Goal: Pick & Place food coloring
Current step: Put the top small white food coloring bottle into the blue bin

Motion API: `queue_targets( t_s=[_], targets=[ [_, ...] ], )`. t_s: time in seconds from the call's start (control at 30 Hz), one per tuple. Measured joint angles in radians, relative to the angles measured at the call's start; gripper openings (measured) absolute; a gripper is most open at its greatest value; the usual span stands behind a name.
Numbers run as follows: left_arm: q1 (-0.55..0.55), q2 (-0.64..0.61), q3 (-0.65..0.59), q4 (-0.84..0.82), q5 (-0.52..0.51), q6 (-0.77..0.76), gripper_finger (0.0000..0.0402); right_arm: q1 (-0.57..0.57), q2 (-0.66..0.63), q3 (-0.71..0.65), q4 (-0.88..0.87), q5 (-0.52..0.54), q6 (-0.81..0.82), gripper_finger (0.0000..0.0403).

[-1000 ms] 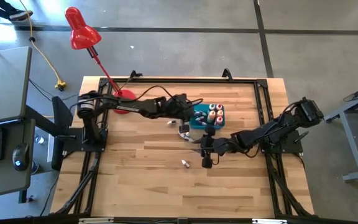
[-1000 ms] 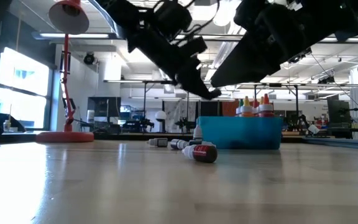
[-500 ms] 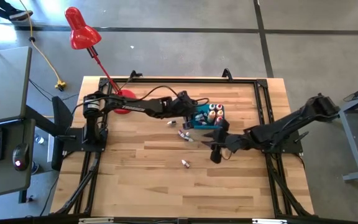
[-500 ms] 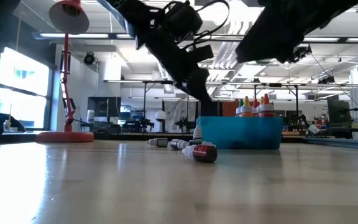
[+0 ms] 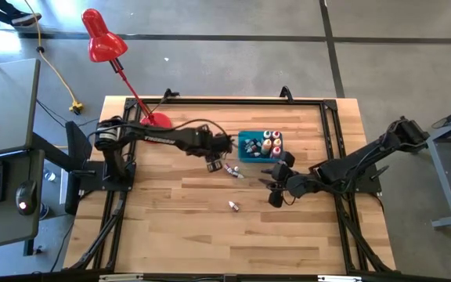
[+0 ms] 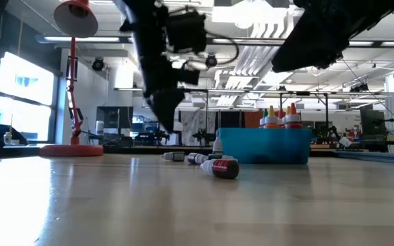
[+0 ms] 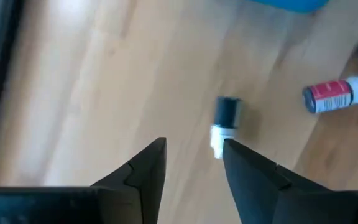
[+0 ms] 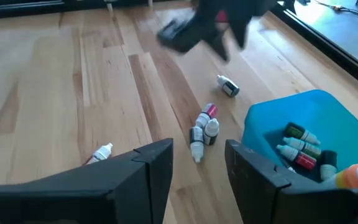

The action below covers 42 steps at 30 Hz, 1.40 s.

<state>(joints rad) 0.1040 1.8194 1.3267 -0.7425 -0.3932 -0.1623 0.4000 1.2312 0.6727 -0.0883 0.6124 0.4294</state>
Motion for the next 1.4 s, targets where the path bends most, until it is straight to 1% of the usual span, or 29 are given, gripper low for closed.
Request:
queue_targets(
  t_s=[0.1, 0.17, 0.23, 0.33, 0.57, 0.67, 0.73, 0.83, 0.87, 0.97, 1.03, 1.23, 1.4],
  targets=[
    [-0.002, 0.001, -0.125, 0.128, 0.070, 0.038, 0.0151, 0.000, 0.000, 0.000, 0.003, 0.005, 0.000, 0.0139],
    [0.000, 0.003, -0.187, 0.260, 0.123, 0.065, 0.0151, 0.000, 0.000, 0.000, 0.003, 0.006, -0.002, 0.0139],
    [0.008, 0.002, -0.224, 0.353, 0.141, 0.088, 0.0151, 0.000, 0.000, 0.000, 0.003, 0.007, -0.003, 0.0139],
    [0.025, 0.002, -0.241, 0.406, 0.141, 0.129, 0.0151, 0.000, 0.000, 0.000, 0.003, 0.010, -0.010, 0.0139],
    [0.069, 0.001, -0.240, 0.407, 0.141, 0.186, 0.0151, 0.000, 0.000, 0.000, 0.003, 0.013, -0.011, 0.0139],
    [0.081, 0.001, -0.213, 0.383, 0.140, 0.230, 0.0151, -0.001, 0.000, 0.000, 0.003, 0.017, -0.020, 0.0139],
    [0.089, 0.001, -0.184, 0.394, 0.149, 0.214, 0.0151, -0.001, 0.000, 0.000, 0.003, 0.018, -0.027, 0.0139],
    [0.093, 0.001, -0.161, 0.389, 0.190, 0.154, 0.0151, -0.001, 0.000, 0.000, 0.003, 0.025, -0.027, 0.0139],
    [0.093, 0.001, -0.157, 0.391, 0.195, 0.158, 0.0151, -0.001, 0.000, 0.000, 0.003, 0.025, -0.027, 0.0139],
    [0.093, 0.001, -0.154, 0.391, 0.197, 0.225, 0.0151, -0.001, 0.000, 0.000, 0.003, 0.024, -0.030, 0.0139],
    [0.093, 0.004, -0.155, 0.390, 0.201, 0.236, 0.0151, -0.001, 0.000, 0.000, 0.003, 0.022, -0.030, 0.0139],
    [0.092, 0.043, -0.155, 0.451, 0.209, 0.093, 0.0151, -0.001, 0.001, 0.000, 0.003, 0.021, -0.030, 0.0139],
    [0.093, 0.048, -0.161, 0.449, 0.203, 0.018, 0.0151, -0.001, 0.001, 0.000, 0.003, 0.019, -0.027, 0.0139]
  ],
)
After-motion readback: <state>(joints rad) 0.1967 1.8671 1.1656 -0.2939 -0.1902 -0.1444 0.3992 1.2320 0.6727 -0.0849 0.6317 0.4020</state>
